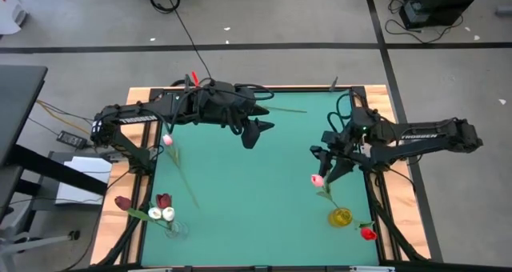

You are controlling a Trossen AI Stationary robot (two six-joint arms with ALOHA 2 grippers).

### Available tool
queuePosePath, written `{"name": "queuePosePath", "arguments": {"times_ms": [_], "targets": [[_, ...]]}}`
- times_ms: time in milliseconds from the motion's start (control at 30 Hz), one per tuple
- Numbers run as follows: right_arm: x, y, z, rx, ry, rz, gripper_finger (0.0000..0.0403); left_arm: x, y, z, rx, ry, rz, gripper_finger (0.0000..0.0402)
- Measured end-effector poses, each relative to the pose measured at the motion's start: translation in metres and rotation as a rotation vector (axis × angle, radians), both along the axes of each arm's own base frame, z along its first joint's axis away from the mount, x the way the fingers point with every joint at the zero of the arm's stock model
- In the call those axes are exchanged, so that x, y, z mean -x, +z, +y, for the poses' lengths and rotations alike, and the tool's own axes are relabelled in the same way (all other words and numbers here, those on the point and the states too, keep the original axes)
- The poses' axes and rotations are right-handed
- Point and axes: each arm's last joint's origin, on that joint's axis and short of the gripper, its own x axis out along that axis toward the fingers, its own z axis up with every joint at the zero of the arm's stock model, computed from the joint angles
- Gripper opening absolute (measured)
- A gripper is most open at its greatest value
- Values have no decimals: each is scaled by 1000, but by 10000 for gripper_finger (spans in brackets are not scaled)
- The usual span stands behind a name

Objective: Sort flowers into vase by color
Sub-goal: Put the right pink flower into the yellow vase

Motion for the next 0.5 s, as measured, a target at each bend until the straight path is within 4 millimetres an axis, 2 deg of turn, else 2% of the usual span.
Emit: {"name": "queuePosePath", "arguments": {"times_ms": [333,500], "targets": [[-11,-9,9,33,10,-4,151,0,0,0,5,3,-1,249],[-15,-13,11,35,14,15,113,0,0,0,4,2,0,249]]}}
